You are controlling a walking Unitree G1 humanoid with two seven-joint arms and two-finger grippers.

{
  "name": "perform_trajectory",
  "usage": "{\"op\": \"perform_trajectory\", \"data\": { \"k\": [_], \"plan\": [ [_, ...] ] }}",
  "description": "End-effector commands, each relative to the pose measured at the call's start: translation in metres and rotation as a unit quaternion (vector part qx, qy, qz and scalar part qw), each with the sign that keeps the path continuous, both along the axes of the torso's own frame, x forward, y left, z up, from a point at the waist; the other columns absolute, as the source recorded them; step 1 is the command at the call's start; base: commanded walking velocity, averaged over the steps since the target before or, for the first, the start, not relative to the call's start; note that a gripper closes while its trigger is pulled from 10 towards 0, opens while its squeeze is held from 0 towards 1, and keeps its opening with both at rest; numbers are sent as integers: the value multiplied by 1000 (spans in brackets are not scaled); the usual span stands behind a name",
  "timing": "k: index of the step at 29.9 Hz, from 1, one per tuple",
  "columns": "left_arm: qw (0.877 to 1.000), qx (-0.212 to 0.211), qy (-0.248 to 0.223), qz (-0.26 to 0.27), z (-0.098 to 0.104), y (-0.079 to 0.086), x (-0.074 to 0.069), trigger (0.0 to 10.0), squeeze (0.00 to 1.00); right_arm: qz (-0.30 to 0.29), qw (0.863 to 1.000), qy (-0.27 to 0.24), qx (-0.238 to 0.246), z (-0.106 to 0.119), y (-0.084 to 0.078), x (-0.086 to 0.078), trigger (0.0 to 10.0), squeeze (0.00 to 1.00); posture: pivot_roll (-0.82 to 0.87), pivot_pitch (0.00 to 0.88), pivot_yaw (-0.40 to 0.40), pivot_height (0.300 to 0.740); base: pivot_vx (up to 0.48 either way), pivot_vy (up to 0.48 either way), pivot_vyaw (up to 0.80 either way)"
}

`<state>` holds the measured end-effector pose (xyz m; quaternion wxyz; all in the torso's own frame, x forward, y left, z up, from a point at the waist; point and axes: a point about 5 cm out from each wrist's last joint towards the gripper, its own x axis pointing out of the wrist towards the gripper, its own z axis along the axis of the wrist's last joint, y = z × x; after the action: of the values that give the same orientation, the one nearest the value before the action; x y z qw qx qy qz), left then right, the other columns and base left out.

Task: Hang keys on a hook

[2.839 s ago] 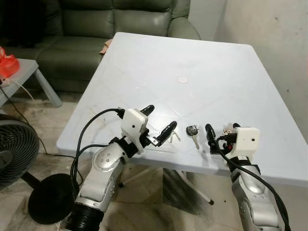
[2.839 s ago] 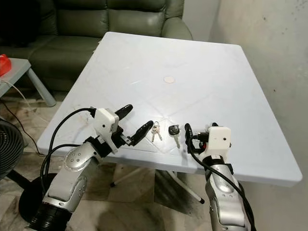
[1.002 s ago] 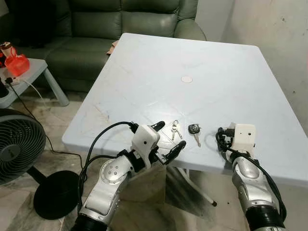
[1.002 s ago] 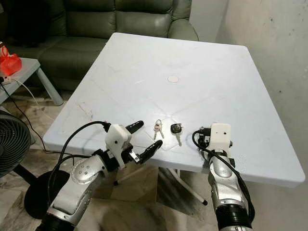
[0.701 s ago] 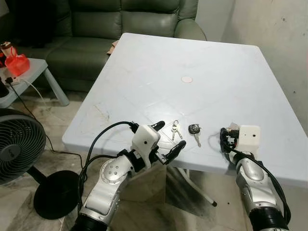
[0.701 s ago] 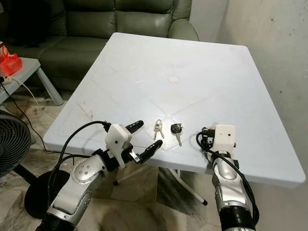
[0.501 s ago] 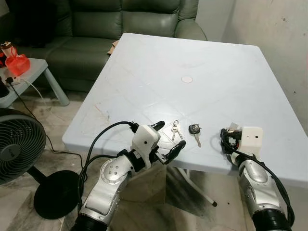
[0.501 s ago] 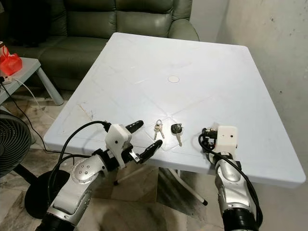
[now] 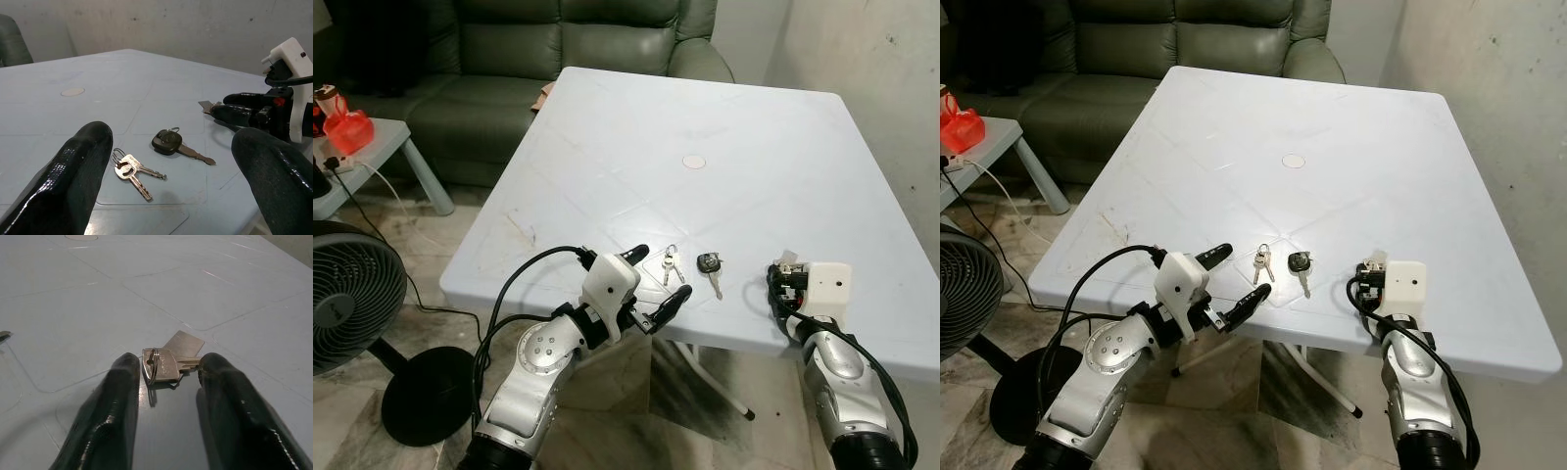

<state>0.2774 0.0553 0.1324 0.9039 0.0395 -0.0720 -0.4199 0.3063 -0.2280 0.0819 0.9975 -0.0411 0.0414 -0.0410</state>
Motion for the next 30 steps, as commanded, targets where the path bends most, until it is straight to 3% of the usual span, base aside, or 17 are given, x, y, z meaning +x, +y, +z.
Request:
{"op": "perform_trajectory", "data": {
  "k": [1, 3, 4, 5, 8, 10, 12, 13, 14, 15, 17, 18, 20, 30],
  "plan": [
    [1000, 4, -11, -4, 3, -3, 0, 10000, 0, 1, 999, 33, 2, -15, -1, -8, 0, 0, -74, 99, 11, 727, 0, 0, 0],
    [1000, 4, -12, -4, 3, -3, 0, 10000, 0, 5, 999, 34, 1, -15, 0, -8, 39, 0, -74, 99, 11, 727, 0, 0, 0],
    [1000, 5, -12, -4, 3, -3, 0, 10000, 0, 6, 999, 35, 3, -16, 1, -8, 1098, 0, -74, 99, 11, 727, 0, 0, 0],
    [1000, 5, -12, -4, 3, -3, 0, 10000, 0, 6, 999, 35, 3, -16, 1, -8, 1098, 0, -74, 99, 11, 727, 0, 0, 0],
    [1000, 5, -14, -3, 3, -3, 0, 10000, 0, 7, 999, 34, 2, -15, 1, -8, 3451, 0, -73, 103, 10, 727, 0, 0, 0],
    [1000, 5, -14, -2, 4, -3, 0, 10000, 0, 6, 999, 34, 2, -15, 1, -8, 3176, 0, -73, 103, 10, 727, 0, 0, 0],
    [1000, 5, -14, -2, 4, -3, 0, 10000, 0, 10, 999, 35, 1, -15, 1, -8, 1529, 0, -73, 103, 10, 727, 0, 0, 0],
    [1000, 5, -14, -2, 3, -3, 0, 10000, 0, 9, 999, 36, 1, -15, 1, -8, 1529, 0, -73, 103, 10, 727, 0, 0, 0],
    [1000, 5, -14, -1, 3, -2, 0, 10000, 0, 9, 999, 36, 1, -15, 1, -8, 3882, 0, -73, 103, 10, 727, 0, 0, 0],
    [1000, 6, -14, -1, 3, -2, 1, 10000, 0, 9, 999, 37, 2, -15, 1, -8, 4510, 0, -71, 109, 8, 727, 0, 0, 0],
    [1000, 5, -14, 2, 4, -1, 1, 10000, 0, 11, 999, 38, -1, -15, 1, -8, 7451, 0, -71, 109, 8, 727, 0, 0, 0],
    [1000, 5, -14, 2, 4, -1, 1, 10000, 0, 11, 999, 38, 0, -15, 1, -8, 7451, 0, -71, 109, 8, 727, 0, 0, 0],
    [1000, 5, -15, 3, 4, -1, 1, 10000, 0, 13, 999, 41, 2, -16, 1, -8, 10000, 0, -70, 113, 7, 727, 0, 0, 0],
    [1000, 6, -16, 6, 4, -1, 2, 10000, 0, 29, 998, 54, 13, -18, 5, -9, 10000, 0, -70, 117, 9, 727, 0, 0, 0]
  ]
}}
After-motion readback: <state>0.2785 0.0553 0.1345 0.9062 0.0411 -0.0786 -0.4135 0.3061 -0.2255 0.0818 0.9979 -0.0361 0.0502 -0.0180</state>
